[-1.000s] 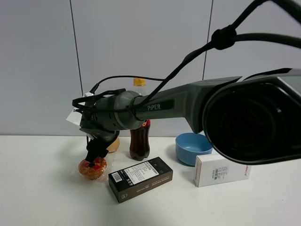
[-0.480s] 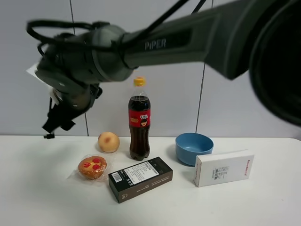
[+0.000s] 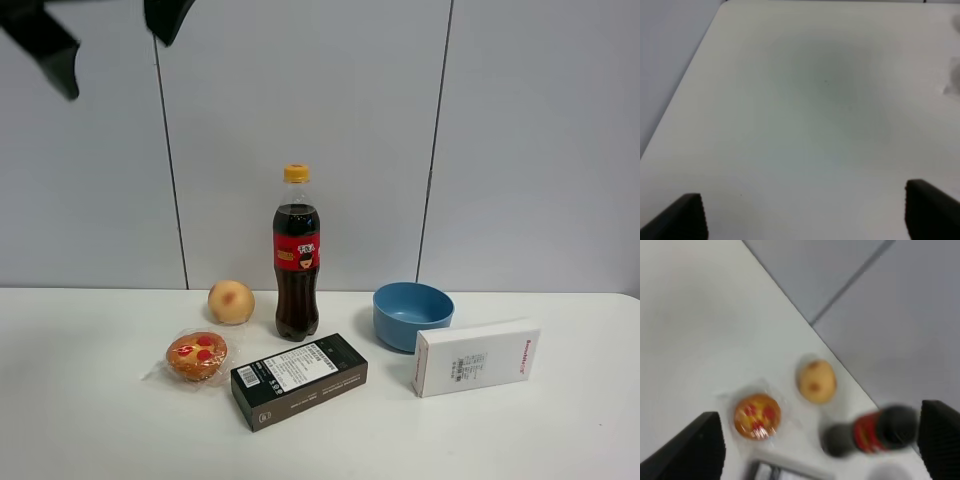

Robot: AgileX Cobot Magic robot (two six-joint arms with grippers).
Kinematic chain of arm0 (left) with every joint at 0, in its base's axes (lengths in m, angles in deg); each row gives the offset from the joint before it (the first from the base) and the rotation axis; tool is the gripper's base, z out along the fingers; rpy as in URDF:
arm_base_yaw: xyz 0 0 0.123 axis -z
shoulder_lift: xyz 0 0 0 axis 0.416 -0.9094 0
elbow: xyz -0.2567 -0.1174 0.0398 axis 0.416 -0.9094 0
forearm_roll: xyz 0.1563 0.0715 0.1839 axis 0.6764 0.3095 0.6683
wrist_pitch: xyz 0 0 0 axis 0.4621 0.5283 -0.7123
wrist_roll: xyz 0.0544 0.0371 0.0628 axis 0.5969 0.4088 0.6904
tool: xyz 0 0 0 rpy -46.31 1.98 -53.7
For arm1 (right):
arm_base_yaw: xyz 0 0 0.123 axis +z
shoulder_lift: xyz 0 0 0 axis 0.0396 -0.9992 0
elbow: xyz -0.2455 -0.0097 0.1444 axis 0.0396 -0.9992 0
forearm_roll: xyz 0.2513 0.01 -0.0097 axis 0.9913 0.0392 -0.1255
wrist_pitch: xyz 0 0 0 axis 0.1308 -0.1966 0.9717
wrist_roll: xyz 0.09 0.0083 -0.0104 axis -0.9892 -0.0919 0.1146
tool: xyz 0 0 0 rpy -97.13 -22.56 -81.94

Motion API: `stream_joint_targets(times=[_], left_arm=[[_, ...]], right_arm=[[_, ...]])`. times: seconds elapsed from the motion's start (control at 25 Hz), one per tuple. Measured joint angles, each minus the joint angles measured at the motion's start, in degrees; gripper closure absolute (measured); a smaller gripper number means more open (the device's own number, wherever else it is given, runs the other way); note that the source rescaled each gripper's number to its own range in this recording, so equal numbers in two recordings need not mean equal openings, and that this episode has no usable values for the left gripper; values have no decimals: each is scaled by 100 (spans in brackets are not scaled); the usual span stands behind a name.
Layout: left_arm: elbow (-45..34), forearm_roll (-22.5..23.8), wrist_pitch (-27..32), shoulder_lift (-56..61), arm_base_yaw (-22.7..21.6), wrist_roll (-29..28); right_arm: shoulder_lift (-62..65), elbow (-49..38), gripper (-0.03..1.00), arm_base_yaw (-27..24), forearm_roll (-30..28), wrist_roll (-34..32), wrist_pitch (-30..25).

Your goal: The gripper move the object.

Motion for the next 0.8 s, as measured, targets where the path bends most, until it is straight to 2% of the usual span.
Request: stream_joint_targets(times=[0.08, 0.24, 0.4, 0.64, 0.8], left_arm=[[0, 0, 0, 0, 0, 0], [0, 0, 0, 0, 0, 0], [0, 0, 0, 0, 0, 0], [0, 0, 0, 0, 0, 0], [0, 0, 0, 0, 0, 0]], right_arm=[[336, 0, 13, 0, 0, 0, -336], [1041, -237, 13, -7, 26, -87, -401], [1935, -1030, 13, -7, 132, -488, -417], [3633, -3162, 13, -7, 120, -1260, -451], [4904, -4680, 13, -7, 100, -1996, -451]])
